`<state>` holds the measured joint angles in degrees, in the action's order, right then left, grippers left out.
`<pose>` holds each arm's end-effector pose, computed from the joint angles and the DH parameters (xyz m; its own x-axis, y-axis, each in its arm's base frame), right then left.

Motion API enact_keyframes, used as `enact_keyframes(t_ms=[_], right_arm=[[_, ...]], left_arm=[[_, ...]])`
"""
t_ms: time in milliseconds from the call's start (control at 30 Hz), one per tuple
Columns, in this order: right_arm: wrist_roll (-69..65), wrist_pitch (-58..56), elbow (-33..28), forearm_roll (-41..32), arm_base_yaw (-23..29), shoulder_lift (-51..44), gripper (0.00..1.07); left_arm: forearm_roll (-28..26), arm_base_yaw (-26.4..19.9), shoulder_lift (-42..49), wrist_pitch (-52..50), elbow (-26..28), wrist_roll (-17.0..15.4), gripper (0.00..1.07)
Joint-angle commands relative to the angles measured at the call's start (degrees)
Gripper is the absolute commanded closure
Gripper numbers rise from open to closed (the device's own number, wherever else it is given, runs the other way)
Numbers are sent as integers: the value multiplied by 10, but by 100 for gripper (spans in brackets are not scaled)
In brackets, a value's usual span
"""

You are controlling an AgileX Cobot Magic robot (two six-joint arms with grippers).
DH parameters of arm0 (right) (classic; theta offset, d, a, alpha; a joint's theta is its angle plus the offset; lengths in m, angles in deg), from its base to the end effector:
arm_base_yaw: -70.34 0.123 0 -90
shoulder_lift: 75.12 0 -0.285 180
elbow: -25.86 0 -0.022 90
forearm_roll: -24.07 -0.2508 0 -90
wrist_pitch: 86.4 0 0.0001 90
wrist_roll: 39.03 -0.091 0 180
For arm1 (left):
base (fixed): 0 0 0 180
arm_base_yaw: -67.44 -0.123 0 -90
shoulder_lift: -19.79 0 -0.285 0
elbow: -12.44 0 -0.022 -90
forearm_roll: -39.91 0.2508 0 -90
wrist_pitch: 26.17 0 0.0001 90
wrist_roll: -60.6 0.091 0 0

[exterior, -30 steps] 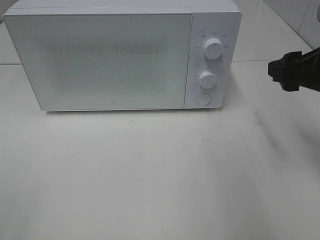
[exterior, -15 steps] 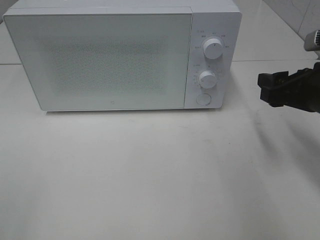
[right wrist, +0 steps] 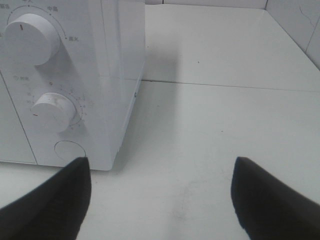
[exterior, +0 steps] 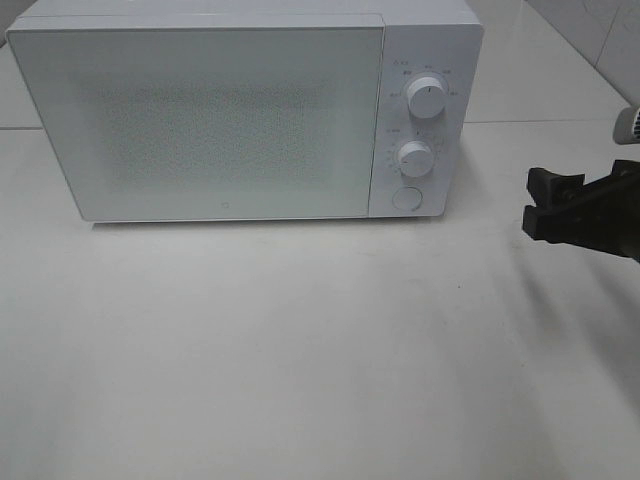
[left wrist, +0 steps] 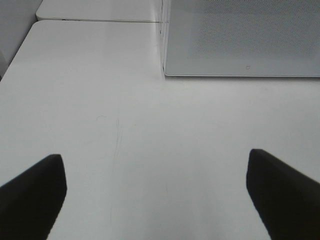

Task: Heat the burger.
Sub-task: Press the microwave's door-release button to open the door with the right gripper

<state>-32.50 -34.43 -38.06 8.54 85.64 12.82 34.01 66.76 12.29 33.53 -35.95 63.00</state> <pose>0.2122 0.0382 0.1801 -0.1858 0.0055 -0.9826 -0.0480 0.9987 0.0146 -0.0054 -0.0081 0.2800 -0.4305 -0.0153 -0.9025 0.0639 0.9968 -0.0474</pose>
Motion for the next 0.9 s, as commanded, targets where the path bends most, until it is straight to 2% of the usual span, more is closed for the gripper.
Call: enact_keyframes(t_ms=[33, 67, 167, 233, 267, 333, 400, 433, 533, 600, 900], right_arm=[[48, 31, -2, -76, 53, 1, 32], [56, 41, -2, -96, 76, 4, 32], [57, 50, -2, -108, 87, 10, 32], [57, 81, -2, -140, 120, 40, 32], [57, 81, -2, -140, 120, 40, 32], [57, 140, -2, -187, 166, 84, 32], [57, 152, -1, -200, 178, 95, 32], [57, 160, 5, -225, 203, 113, 32], [57, 160, 8, -233, 212, 120, 32], [57, 162, 34, -267, 252, 150, 32], [57, 152, 91, -304, 293, 199, 32]], left_arm=[[-2, -1, 11, -3, -2, 1, 17], [-2, -1, 11, -3, -2, 1, 17], [-2, -1, 11, -3, -2, 1, 17], [-2, -1, 11, -3, -2, 1, 17], [-2, -1, 11, -3, -2, 1, 17], [-2, -1, 11, -3, -2, 1, 17], [-2, -1, 11, -3, -2, 1, 17], [-2, -1, 11, -3, -2, 1, 17], [-2, -1, 11, -3, -2, 1, 17], [-2, -1, 11, -3, -2, 1, 17], [-2, -1, 11, -3, -2, 1, 17]])
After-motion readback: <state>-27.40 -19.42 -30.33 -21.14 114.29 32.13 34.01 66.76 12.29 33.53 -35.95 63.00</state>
